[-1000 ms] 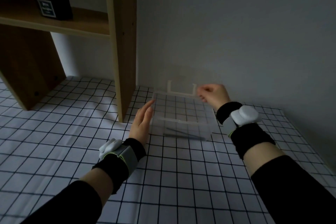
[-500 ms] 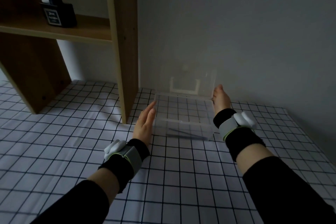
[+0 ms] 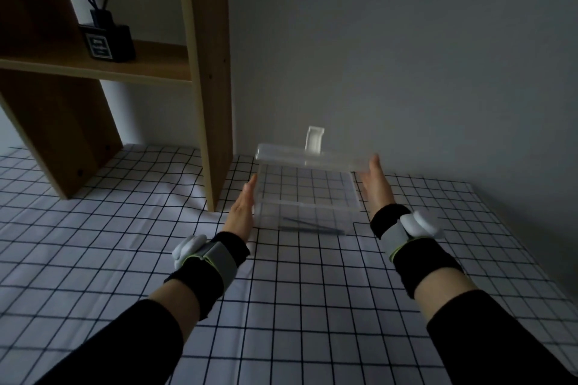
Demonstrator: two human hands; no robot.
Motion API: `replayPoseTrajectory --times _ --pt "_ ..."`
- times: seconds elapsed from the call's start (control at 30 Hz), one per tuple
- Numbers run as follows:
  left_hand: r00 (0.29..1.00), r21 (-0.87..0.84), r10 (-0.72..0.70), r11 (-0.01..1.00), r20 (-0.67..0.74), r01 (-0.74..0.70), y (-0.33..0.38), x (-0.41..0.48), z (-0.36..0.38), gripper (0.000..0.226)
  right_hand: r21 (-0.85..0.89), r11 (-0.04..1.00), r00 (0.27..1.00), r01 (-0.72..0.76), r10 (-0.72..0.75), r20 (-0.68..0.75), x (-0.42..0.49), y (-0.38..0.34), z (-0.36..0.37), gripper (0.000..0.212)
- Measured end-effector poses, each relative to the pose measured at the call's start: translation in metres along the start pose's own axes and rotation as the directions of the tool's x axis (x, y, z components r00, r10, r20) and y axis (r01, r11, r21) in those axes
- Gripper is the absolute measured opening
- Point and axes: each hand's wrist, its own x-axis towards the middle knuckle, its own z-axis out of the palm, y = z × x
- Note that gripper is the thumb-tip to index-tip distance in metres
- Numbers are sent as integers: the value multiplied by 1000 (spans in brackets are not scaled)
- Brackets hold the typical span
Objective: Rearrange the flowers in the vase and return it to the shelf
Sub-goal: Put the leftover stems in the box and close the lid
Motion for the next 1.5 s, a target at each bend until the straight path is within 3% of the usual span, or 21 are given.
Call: replayPoseTrajectory --times 0.13,0.2,0.3,0.37,0.4,0.47,0.5,0.57,0.7,0.83,0.93,1.13,1.5 --pt "997 -85 -70 994 -43 66 13 -4 0 56 -247 965 995 85 -69 76 -14 5 -9 51" --pt "989 -128 -79 990 -124 63 20 -4 1 54 -283 954 992 101 -76 99 -23 11 -10 52" --pt "981 55 30 998 -193 -20 30 -4 3 45 -279 955 993 98 -75 92 -32 16 -7 53" --pt "971 239 195 958 -136 -159 37 -6 3 43 -326 939 994 110 -95 60 -32 14 -6 53" --pt "955 381 290 892 -64 -245 40 -7 3 43 -353 927 992 125 -115 48 -31 11 -5 51" --pt "907 667 393 636 153 -389 43 -6 2 44 -402 900 984 171 -175 27 -31 8 -4 43" --pt "889 742 389 517 241 -427 44 -5 1 45 -426 884 978 194 -208 14 -31 6 -4 38" --pt "891 790 333 433 308 -435 45 -6 1 44 -482 843 963 239 -268 8 -34 6 -4 31" --pt "901 786 316 455 298 -419 46 -8 2 44 -647 714 952 266 -299 61 -41 7 -2 40" --pt "905 801 332 448 264 -398 46 -9 5 42 -816 552 980 173 -177 88 -52 -4 7 87" --pt "909 809 342 449 236 -379 44 -9 7 40 -889 429 981 162 -168 98 -58 -7 18 105" --pt "906 800 357 463 227 -382 43 -7 7 39 -859 497 982 121 -186 31 -61 -4 28 106" --pt "900 782 371 480 230 -398 34 -6 7 45 -874 469 970 125 -243 8 -62 8 28 105"
